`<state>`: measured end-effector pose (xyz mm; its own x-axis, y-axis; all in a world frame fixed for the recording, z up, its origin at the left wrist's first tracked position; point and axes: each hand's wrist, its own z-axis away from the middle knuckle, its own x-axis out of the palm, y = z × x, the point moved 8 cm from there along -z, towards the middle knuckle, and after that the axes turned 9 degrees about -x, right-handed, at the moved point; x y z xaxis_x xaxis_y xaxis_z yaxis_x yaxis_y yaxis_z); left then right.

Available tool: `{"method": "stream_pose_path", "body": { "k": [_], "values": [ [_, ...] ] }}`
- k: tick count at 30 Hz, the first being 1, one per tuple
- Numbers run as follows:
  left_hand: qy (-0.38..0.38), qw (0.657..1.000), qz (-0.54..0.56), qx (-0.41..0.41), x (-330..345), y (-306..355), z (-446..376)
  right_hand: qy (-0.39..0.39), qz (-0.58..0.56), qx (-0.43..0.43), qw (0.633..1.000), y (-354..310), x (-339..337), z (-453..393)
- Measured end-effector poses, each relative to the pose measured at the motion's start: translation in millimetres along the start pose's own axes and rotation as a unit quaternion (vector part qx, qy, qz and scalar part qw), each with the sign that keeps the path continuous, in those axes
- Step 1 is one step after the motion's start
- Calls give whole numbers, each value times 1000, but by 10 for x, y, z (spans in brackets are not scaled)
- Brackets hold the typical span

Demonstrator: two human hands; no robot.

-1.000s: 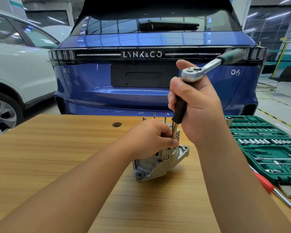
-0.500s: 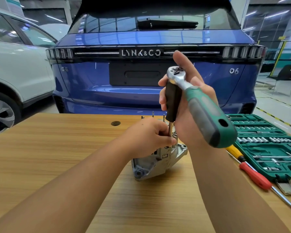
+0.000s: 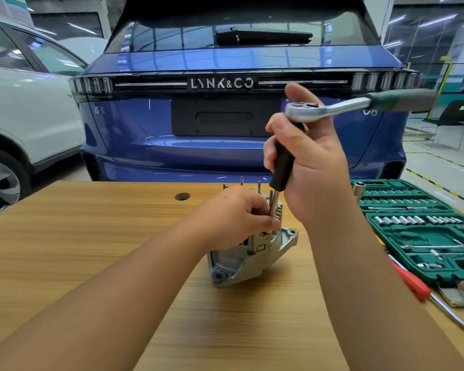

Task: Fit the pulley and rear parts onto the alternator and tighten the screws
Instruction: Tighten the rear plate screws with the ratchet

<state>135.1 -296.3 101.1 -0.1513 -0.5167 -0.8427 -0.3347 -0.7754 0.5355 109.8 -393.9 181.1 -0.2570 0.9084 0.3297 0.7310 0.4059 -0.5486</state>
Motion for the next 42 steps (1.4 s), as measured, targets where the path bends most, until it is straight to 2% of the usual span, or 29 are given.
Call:
{"method": "stream_pose_path", "body": {
  "k": [3, 5, 7, 10, 13, 17, 20, 22, 25, 30, 33, 37, 42],
  "values": [
    [4, 1000, 0, -1, -5, -11, 2, -3, 57, -88, 994, -72, 60, -6],
    [7, 1000, 4, -4, -8, -7, 26, -21, 59, -96, 993, -44, 91, 0],
    [7, 1000, 8, -6, -6, 2, 47, -54, 13, -71, 996, 4, 122, -3],
    [2, 1000, 17, -13, -27, 33, 84, -74, -92, 23, 993, 100, 160, -27],
    [9, 1000, 7, -14, -49, 50, 113, -72, -103, 57, 991, 125, 178, -31],
    [17, 999, 51, 3, -40, 48, 90, 5, -36, 45, 998, 105, 121, 42],
    [7, 1000, -11, -10, 10, 31, 59, 65, 82, -22, 994, -25, -4, 54],
    [8, 1000, -20, -9, 10, 21, 47, 95, 95, -17, 991, -39, -106, 19],
    [6, 1000, -12, -12, 6, -3, 21, 51, 27, 32, 998, 49, -79, -15],
    [14, 1000, -6, -3, -15, 6, 13, -31, 58, -83, 994, -55, 134, 0],
    [11, 1000, 5, 0, -22, 13, 34, -67, 46, -87, 993, -18, 206, 33],
    [12, 1000, 27, -3, -27, 39, 57, -77, -28, -25, 996, 34, 183, 51],
    [8, 1000, 24, 4, -5, 68, 65, -42, 22, -9, 999, 28, 160, 51]
  ]
}}
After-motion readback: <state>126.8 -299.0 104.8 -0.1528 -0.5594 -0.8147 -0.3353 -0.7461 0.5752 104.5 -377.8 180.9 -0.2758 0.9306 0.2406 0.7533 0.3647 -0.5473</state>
